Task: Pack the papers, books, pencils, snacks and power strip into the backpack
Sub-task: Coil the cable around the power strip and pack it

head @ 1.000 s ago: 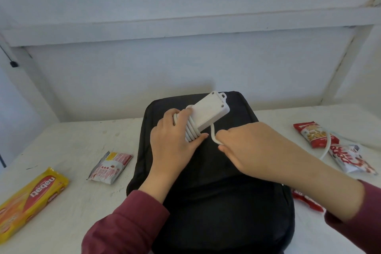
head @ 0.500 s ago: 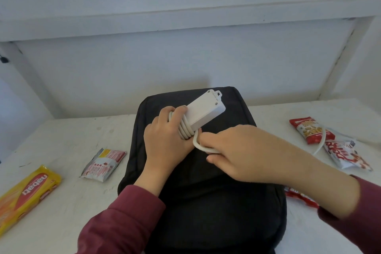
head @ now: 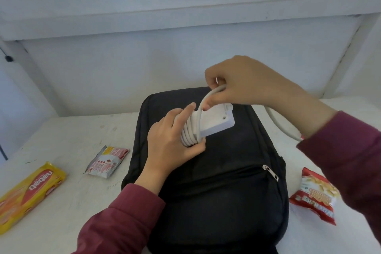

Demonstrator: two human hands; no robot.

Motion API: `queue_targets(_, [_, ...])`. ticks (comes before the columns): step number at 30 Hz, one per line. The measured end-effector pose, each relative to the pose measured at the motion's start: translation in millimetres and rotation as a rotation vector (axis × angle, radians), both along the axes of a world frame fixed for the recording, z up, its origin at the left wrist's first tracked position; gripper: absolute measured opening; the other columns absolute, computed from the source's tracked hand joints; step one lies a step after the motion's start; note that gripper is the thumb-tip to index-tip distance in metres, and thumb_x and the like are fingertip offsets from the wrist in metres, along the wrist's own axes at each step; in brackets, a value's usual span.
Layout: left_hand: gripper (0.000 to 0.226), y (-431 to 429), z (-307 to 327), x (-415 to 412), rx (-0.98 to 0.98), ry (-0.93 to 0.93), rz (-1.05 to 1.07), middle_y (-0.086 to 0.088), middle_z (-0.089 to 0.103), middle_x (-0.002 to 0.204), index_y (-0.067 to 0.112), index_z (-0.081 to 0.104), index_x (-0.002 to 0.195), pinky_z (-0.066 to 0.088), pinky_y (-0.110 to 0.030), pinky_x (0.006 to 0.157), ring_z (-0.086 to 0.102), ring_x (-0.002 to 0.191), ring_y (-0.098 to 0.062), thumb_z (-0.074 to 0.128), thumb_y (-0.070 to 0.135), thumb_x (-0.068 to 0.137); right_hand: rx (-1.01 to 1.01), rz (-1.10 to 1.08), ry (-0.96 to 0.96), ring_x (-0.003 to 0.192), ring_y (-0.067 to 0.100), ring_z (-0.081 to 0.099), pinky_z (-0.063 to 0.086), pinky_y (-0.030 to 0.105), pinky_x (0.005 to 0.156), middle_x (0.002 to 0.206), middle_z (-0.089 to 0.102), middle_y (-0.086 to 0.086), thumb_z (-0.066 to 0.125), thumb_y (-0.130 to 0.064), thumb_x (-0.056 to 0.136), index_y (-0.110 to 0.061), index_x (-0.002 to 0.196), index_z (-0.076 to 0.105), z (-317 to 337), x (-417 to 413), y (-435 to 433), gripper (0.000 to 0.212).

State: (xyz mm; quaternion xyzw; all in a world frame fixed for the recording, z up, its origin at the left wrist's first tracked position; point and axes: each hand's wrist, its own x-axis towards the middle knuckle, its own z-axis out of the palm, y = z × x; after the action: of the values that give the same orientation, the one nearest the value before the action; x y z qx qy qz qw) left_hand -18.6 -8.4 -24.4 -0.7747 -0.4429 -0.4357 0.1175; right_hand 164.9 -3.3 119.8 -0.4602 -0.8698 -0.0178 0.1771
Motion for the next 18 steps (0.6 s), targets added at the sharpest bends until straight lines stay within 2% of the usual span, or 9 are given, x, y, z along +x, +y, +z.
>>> queue_targets(2, [0.071, 0, -2, -3, 0.037, 0.035, -0.023, -0.01, 0.061, 0.108, 0.023, 0.039, 0.13, 0.049, -0.027, 0.065, 0.059, 0.09, -0.019, 0.067, 0.049, 0.071, -0.214, 0.056, 0.123, 0.057, 0.006, 0.041, 0.03, 0.02, 0.055, 0.059, 0.045, -0.012, 0.071, -0.04, 0.078, -0.019, 0.075, 0.056, -9, -2, 17, 0.026])
queue_targets(4, [0.066, 0, -5, -6, 0.079, 0.1, -0.053, -0.014, 0.061, 0.109, 0.025, 0.038, 0.13, 0.049, -0.029, 0.067, 0.058, 0.093, -0.022, 0.064, 0.05, 0.075, -0.383, 0.09, 0.229, 0.058, 0.009, 0.045, 0.037, 0.02, 0.06, 0.063, 0.053, -0.005, 0.069, -0.032, 0.083, -0.014, 0.083, 0.061, -19, -2, 31, 0.02])
queue_targets(7, [0.06, -1, -9, -10, 0.074, 0.105, -0.056, -0.016, 0.06, 0.112, 0.026, 0.043, 0.126, 0.05, -0.029, 0.071, 0.059, 0.096, -0.024, 0.064, 0.052, 0.076, -0.536, 0.099, 0.345, 0.063, 0.011, 0.053, 0.043, 0.026, 0.064, 0.072, 0.061, 0.005, 0.068, -0.029, 0.084, -0.012, 0.087, 0.065, -36, -2, 42, 0.017])
queue_targets(10, [0.058, -2, -10, -10, 0.027, 0.003, -0.037, -0.014, 0.059, 0.114, 0.022, 0.045, 0.119, 0.046, -0.021, 0.075, 0.057, 0.1, -0.021, 0.064, 0.053, 0.075, -0.575, 0.03, 0.455, 0.075, 0.02, 0.062, 0.05, 0.036, 0.071, 0.084, 0.068, 0.005, 0.063, -0.024, 0.089, -0.019, 0.085, 0.07, -58, -1, 45, 0.01])
queue_targets(12, [0.059, -2, -8, -8, 0.003, -0.07, -0.006, -0.012, 0.059, 0.114, 0.021, 0.044, 0.118, 0.042, -0.016, 0.076, 0.055, 0.101, -0.018, 0.063, 0.054, 0.074, -0.542, -0.04, 0.469, 0.084, 0.029, 0.064, 0.053, 0.041, 0.075, 0.092, 0.07, 0.009, 0.056, -0.018, 0.093, -0.024, 0.086, 0.071, -71, -1, 41, 0.018])
queue_targets(13, [0.06, -2, -7, -7, -0.008, -0.097, 0.015, -0.011, 0.058, 0.114, 0.021, 0.044, 0.119, 0.04, -0.014, 0.077, 0.055, 0.101, -0.017, 0.063, 0.054, 0.073, -0.516, -0.068, 0.454, 0.077, 0.028, 0.063, 0.054, 0.038, 0.07, 0.089, 0.069, 0.011, 0.052, -0.014, 0.093, -0.023, 0.086, 0.069, -76, -2, 38, 0.021])
queue_targets(15, [0.06, -1, -6, -5, -0.027, -0.129, 0.06, -0.009, 0.058, 0.114, 0.021, 0.043, 0.119, 0.039, -0.013, 0.075, 0.055, 0.1, -0.017, 0.062, 0.055, 0.073, -0.463, -0.111, 0.428, 0.06, 0.016, 0.055, 0.045, 0.025, 0.059, 0.073, 0.062, 0.003, 0.045, -0.006, 0.093, -0.024, 0.075, 0.06, -81, -3, 28, 0.03])
queue_targets(17, [0.06, 1, -4, -2, -0.045, -0.148, 0.099, -0.008, 0.058, 0.113, 0.021, 0.043, 0.119, 0.041, -0.017, 0.073, 0.056, 0.099, -0.018, 0.062, 0.056, 0.073, -0.419, -0.142, 0.397, 0.059, 0.009, 0.05, 0.04, 0.023, 0.061, 0.069, 0.054, -0.007, 0.041, -0.006, 0.094, -0.026, 0.071, 0.051, -83, -6, 17, 0.032])
queue_targets(18, [0.06, 3, -4, -1, -0.052, -0.155, 0.116, -0.008, 0.058, 0.113, 0.022, 0.043, 0.119, 0.041, -0.018, 0.072, 0.056, 0.098, -0.018, 0.062, 0.056, 0.073, -0.401, -0.143, 0.363, 0.061, 0.009, 0.05, 0.04, 0.023, 0.061, 0.07, 0.052, -0.009, 0.04, -0.01, 0.096, -0.022, 0.077, 0.053, -83, -6, 12, 0.026])
